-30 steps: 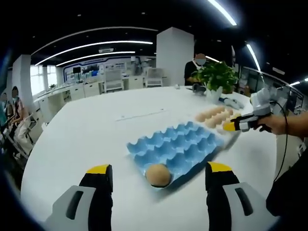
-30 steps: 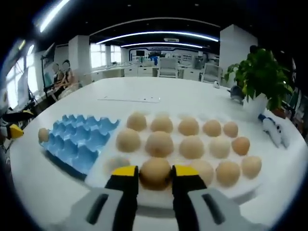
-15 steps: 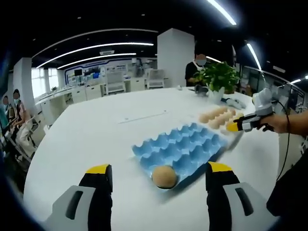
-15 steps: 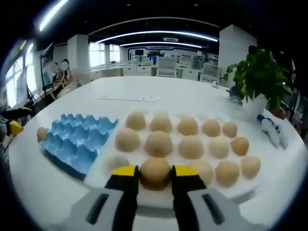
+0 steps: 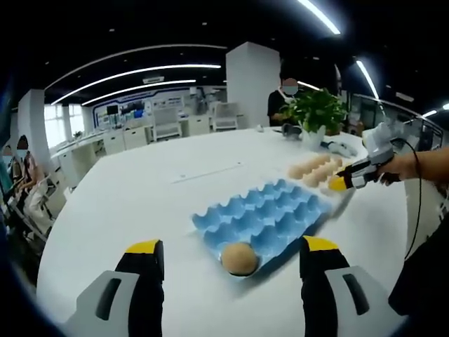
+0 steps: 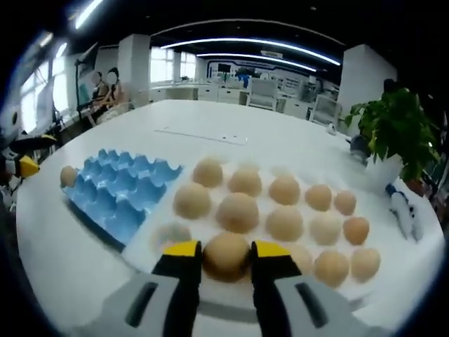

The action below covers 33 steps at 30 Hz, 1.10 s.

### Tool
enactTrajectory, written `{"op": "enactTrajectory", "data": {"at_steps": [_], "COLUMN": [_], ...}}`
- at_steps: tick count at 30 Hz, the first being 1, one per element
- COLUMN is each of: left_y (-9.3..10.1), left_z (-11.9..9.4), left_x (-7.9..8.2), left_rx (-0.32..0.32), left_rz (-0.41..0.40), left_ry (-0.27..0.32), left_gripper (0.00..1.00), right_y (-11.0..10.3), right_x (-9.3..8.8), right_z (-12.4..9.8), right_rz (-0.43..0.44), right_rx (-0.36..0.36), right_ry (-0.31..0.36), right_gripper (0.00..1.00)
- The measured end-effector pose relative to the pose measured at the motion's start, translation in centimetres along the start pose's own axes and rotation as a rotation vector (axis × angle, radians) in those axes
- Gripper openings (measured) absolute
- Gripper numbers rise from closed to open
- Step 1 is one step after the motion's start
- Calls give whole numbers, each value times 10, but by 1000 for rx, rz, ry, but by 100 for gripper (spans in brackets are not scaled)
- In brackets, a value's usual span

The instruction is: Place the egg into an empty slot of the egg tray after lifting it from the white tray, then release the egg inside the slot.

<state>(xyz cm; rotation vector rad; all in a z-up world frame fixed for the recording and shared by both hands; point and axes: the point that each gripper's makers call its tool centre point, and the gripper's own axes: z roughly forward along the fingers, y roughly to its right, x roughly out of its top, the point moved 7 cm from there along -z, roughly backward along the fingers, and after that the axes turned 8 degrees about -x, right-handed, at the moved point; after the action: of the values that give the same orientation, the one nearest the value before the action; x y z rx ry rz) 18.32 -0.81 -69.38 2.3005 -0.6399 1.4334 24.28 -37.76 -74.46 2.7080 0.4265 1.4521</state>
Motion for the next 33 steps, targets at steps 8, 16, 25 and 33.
{"op": "enactTrajectory", "data": {"at_steps": [8, 16, 25, 33], "left_y": [0, -1, -1, 0], "left_z": [0, 0, 0, 0], "left_x": [1, 4, 3, 4], "left_rx": [0, 5, 4, 3], "left_rz": [6, 6, 12, 16], "left_ry": [-1, 3, -9, -9], "left_gripper": [79, 78, 78, 78], "right_y": [1, 5, 7, 0], "right_x": [1, 0, 9, 18], "right_z": [0, -3, -15, -18], "right_rz": [58, 206, 341, 337], "right_rx": [-14, -9, 5, 21], "right_ry": [-21, 1, 80, 111], "right_gripper": [27, 26, 26, 26]}}
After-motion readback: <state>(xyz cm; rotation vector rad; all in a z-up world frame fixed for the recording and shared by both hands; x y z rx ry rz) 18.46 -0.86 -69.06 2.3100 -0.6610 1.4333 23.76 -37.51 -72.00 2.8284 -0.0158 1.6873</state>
